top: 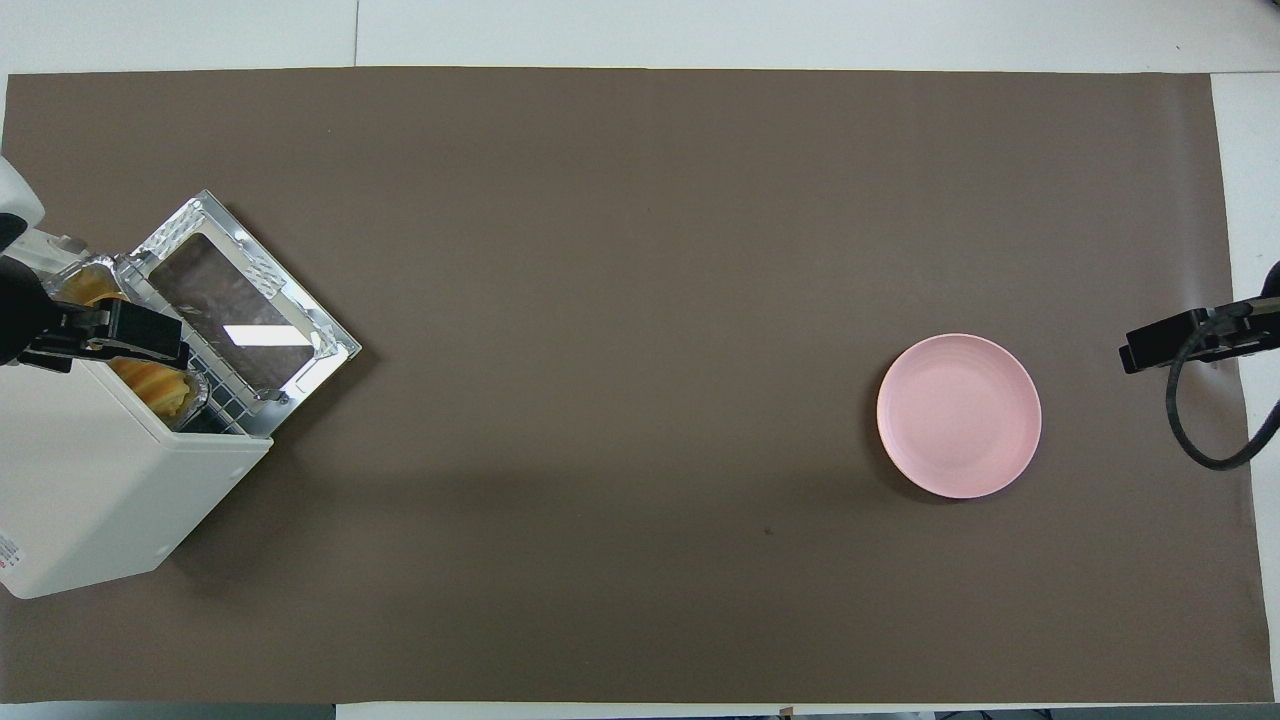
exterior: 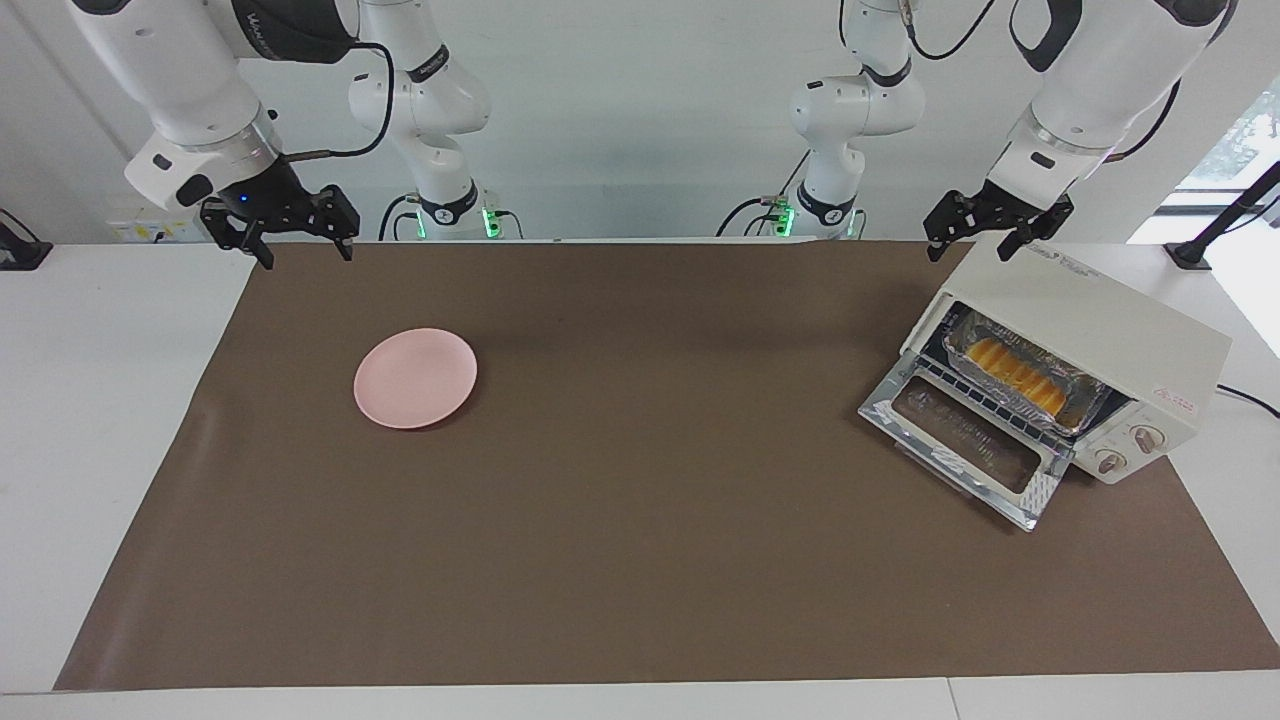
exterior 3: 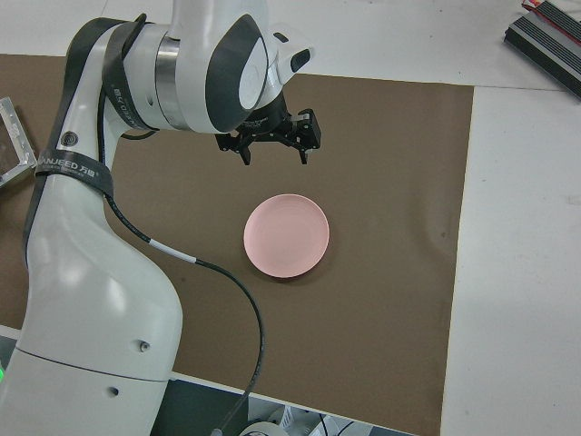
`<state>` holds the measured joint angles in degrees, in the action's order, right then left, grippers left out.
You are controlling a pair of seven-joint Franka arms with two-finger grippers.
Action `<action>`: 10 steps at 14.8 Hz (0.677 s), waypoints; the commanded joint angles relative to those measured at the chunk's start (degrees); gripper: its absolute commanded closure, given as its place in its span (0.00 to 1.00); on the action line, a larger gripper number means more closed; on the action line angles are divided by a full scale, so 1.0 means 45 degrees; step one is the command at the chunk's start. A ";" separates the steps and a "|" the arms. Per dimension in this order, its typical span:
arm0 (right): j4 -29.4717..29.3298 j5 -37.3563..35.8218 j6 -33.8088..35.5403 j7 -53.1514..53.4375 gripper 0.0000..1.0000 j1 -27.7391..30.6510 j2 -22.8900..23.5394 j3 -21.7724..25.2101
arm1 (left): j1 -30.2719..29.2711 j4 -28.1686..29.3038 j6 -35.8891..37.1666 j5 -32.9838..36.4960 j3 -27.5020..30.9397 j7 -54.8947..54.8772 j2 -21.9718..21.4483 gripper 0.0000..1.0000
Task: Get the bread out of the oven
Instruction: 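Reach the left gripper into the oven and grasp the foil tray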
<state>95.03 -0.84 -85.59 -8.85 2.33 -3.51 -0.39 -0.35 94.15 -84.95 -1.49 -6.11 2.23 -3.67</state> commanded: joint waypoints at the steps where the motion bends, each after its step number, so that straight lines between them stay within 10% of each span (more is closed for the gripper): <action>1: 0.0289 -0.0049 0.0037 -0.0221 0.00 0.0147 -0.0274 -0.0108 | -0.0098 0.0464 -0.0342 -0.0216 -0.0029 0.0012 -0.0337 0.00; 10: 0.0289 -0.0049 0.0037 -0.0221 0.00 0.0147 -0.0274 -0.0108 | 0.0058 -0.0041 -0.0614 0.0077 0.0107 0.2071 0.0245 0.00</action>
<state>95.03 -0.84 -85.59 -8.85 2.33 -3.51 -0.39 -0.36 94.18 -85.88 -1.44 -5.93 5.29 -3.63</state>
